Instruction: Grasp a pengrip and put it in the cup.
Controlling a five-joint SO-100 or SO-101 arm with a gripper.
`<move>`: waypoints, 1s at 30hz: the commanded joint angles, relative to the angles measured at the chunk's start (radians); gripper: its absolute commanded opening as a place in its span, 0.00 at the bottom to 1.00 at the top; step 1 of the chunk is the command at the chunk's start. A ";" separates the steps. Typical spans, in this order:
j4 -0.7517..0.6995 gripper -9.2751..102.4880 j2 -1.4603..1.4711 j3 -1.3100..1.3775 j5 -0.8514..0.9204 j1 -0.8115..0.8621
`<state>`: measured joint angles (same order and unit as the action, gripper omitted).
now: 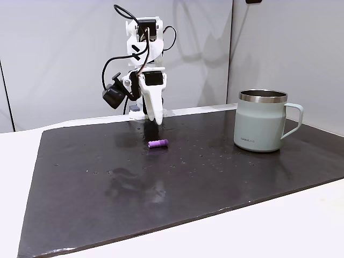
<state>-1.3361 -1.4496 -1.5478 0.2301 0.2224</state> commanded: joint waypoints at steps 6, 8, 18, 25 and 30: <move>0.094 0.35 0.077 0.089 -0.006 -0.009; 0.104 0.35 0.103 0.091 -0.003 -0.011; 0.169 0.31 0.221 0.138 -0.002 -0.014; 0.202 0.26 0.264 0.135 -0.003 -0.038; 0.216 0.18 0.281 0.140 -0.008 -0.046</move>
<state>-1.1459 -1.1674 -1.4665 0.2301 0.1948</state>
